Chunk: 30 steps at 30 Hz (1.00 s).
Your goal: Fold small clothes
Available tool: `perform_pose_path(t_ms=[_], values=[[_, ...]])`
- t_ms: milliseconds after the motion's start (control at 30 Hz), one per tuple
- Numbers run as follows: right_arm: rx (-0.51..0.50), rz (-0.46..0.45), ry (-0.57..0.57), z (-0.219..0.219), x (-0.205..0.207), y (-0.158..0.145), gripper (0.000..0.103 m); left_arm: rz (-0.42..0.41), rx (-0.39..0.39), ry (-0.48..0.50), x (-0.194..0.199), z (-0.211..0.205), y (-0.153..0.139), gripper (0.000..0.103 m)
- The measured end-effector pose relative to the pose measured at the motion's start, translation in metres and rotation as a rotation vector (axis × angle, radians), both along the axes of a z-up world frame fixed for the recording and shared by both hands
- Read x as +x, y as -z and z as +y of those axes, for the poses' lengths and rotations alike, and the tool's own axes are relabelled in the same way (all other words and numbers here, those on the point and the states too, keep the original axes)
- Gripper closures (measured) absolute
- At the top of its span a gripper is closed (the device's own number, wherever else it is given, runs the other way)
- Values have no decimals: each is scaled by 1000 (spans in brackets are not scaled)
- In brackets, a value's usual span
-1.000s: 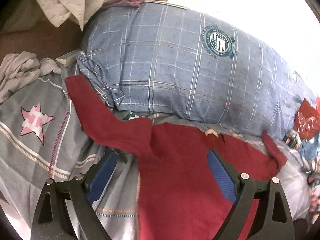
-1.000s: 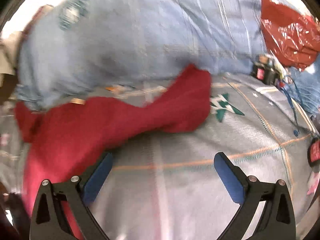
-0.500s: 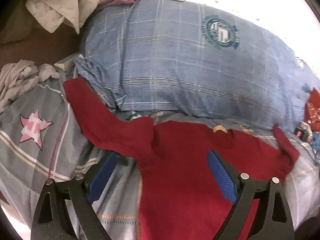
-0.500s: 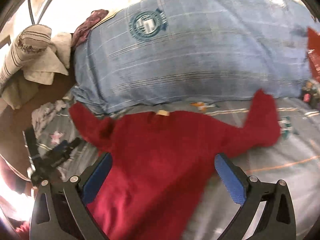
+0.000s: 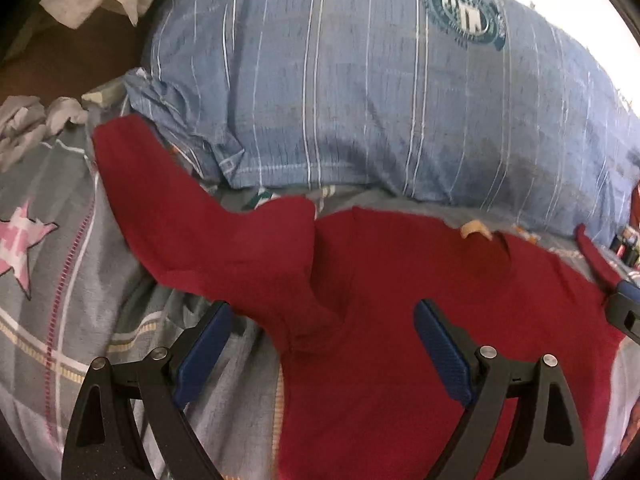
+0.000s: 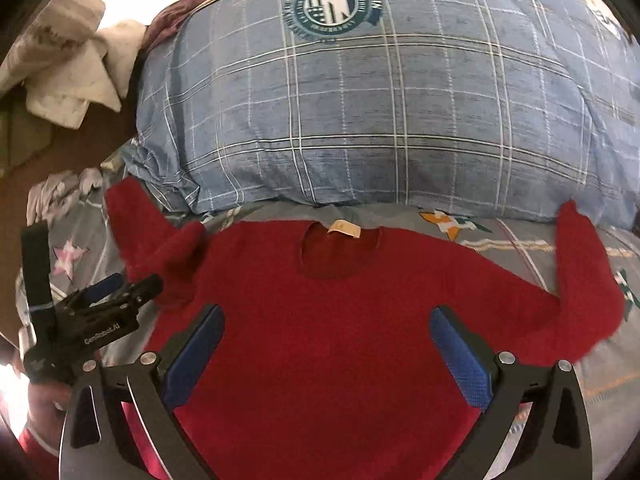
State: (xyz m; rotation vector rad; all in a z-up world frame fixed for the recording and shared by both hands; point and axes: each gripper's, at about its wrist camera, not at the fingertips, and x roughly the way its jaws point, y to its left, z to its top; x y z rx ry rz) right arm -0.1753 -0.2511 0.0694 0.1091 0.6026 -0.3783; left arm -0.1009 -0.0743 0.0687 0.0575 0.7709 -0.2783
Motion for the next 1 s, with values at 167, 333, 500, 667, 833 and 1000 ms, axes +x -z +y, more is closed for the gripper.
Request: perform_pose_path(t_ms=[167,333,500,667,833,1000], values=[[-7,35,-28,-6,13,20,1,10,-2,-20,14,-2,7,11],[-16,58,-23,-13,14,29,1,-3,25,-21,14,-5,11,11],[16,39,-26,-15,12,30,0,2,30,-20,12,-5,14,11],[46,55,-36,-16,15,34,0,6,22,-22,13,-3,14,11],[54,45,-35,-16,15,35,1,14,15,-28,14,-3,15,11],[30,32,-33,-14,15,35,1,18,13,-27,15,-3,14,11]])
